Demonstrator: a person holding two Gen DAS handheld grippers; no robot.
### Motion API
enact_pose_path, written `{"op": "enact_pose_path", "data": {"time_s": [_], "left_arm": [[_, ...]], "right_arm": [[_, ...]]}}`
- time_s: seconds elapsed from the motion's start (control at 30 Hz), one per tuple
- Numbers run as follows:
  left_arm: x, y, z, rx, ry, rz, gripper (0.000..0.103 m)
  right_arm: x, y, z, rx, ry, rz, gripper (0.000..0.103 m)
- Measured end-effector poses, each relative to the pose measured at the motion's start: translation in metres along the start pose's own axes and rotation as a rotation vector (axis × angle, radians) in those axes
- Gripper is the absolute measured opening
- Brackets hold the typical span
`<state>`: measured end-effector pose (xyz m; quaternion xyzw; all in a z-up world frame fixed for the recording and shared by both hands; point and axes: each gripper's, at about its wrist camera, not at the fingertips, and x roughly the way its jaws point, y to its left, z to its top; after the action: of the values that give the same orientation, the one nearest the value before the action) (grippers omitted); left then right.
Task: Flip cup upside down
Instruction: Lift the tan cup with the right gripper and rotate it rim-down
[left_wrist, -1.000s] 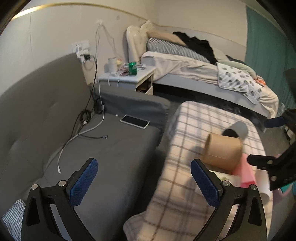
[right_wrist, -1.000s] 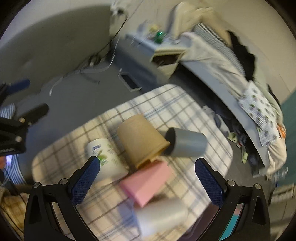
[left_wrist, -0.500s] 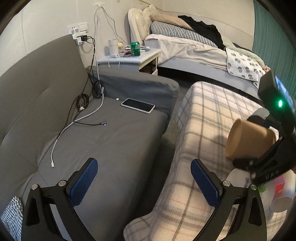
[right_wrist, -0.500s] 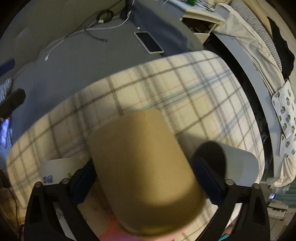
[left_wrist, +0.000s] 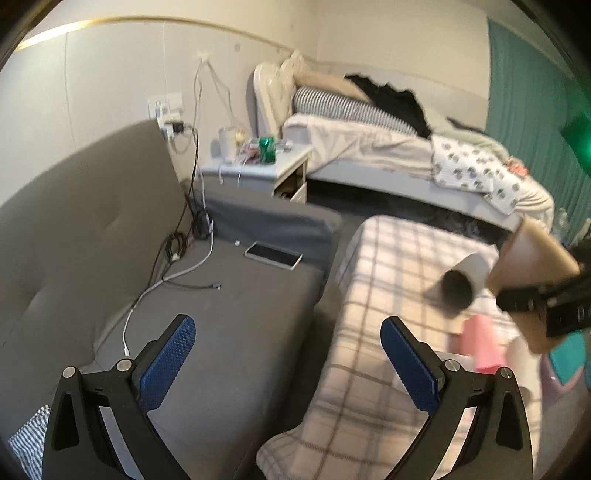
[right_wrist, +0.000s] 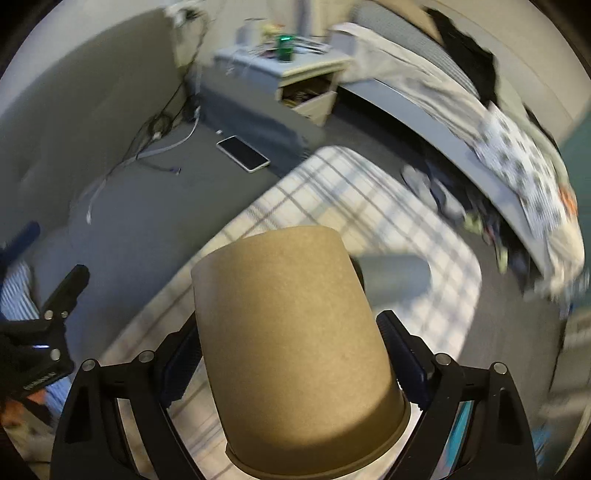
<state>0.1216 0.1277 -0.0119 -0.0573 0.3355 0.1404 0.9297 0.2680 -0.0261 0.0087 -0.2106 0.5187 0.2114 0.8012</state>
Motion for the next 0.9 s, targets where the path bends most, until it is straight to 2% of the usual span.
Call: {"op": "enact_pose_path", "data": {"time_s": [0.1, 0.17, 0.23, 0.37, 0.47, 0.63, 0.73, 0.83, 0.9], "left_arm": [[-0.035, 0.005, -0.001, 0.005, -0.039, -0.038, 0.103], [-0.055, 0.008, -0.006, 0.010, -0.059, -0.059, 0.103], [-0.071, 0.010, -0.014, 0.026, -0.074, -0.073, 0.103], [-0.091, 0.009, -0.034, 0.070, -0.088, -0.079, 0.103], [-0.092, 0.006, -0.052, 0.080, -0.070, -0.085, 0.103], [-0.073, 0.000, -0.068, 0.083, 0.005, -0.089, 0.103], [-0.059, -0.005, -0.079, 0.106, 0.041, -0.089, 0.103], [-0.048, -0.008, -0.087, 0.112, 0.073, -0.090, 0.103], [-0.045, -0.008, -0.088, 0.106, 0.084, -0.087, 0.103]], "right_arm": [[-0.035, 0.003, -0.040, 0.111, 0.005, 0.014, 0.090], [-0.053, 0.013, -0.073, 0.167, -0.001, -0.011, 0.090], [-0.061, 0.021, -0.104, 0.237, -0.012, -0.004, 0.090], [-0.054, 0.034, -0.155, 0.354, -0.025, 0.023, 0.090], [-0.029, 0.042, -0.184, 0.453, -0.015, 0.040, 0.090], [0.020, 0.040, -0.199, 0.537, 0.013, 0.044, 0.090], [0.041, 0.032, -0.201, 0.556, 0.048, 0.010, 0.090], [0.050, 0.029, -0.200, 0.560, 0.058, 0.020, 0.090], [0.050, 0.029, -0.199, 0.556, 0.031, 0.028, 0.092]]}}
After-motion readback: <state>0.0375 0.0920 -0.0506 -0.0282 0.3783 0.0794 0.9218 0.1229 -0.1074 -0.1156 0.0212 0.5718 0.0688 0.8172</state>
